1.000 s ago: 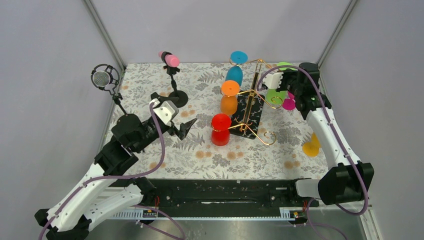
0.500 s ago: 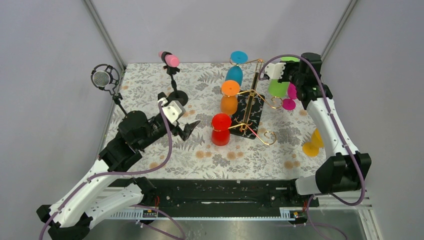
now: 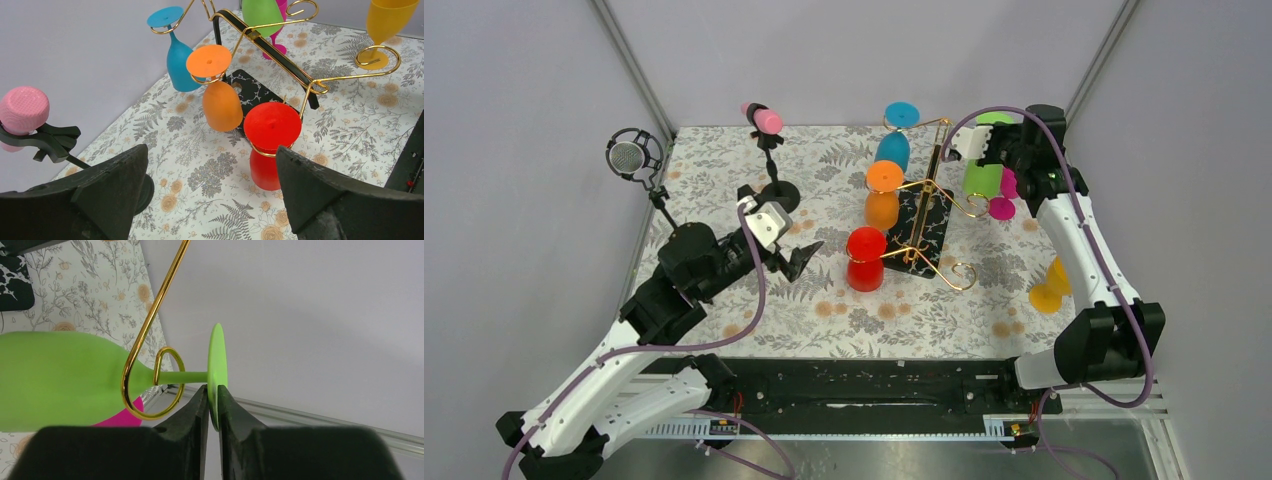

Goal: Place the wine glass upside down on the wine glass rack

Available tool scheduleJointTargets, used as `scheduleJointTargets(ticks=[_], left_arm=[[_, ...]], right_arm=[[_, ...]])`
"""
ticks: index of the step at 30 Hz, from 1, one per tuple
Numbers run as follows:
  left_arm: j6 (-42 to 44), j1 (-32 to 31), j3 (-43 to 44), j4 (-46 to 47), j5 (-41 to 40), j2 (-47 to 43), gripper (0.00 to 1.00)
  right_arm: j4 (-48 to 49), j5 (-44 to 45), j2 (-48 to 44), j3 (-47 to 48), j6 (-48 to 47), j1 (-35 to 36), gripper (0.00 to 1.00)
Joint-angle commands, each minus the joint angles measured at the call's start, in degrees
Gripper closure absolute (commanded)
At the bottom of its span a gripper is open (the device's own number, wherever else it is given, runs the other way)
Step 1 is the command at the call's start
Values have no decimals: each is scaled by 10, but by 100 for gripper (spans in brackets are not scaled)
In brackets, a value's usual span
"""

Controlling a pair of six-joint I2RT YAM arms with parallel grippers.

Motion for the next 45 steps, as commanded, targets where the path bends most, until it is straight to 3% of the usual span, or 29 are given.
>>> scheduleJointTargets(ticks=[1, 9, 33, 39, 45], left_arm=[[1, -2, 6, 22, 2, -8, 1], [0, -2, 6, 19, 4, -8, 1], [0, -2, 5, 5, 29, -13, 1], [-4, -2, 6, 3, 37, -16, 1], [-17, -1, 8, -3, 40, -21, 1]], right_arm=[[9, -35, 1, 6, 14, -2, 80], [-8, -44, -6, -8, 12, -1, 76], [0, -92, -49, -35, 82, -1, 47], [33, -118, -69, -62, 110, -1, 43], [138, -188, -92, -105, 213, -1, 43]])
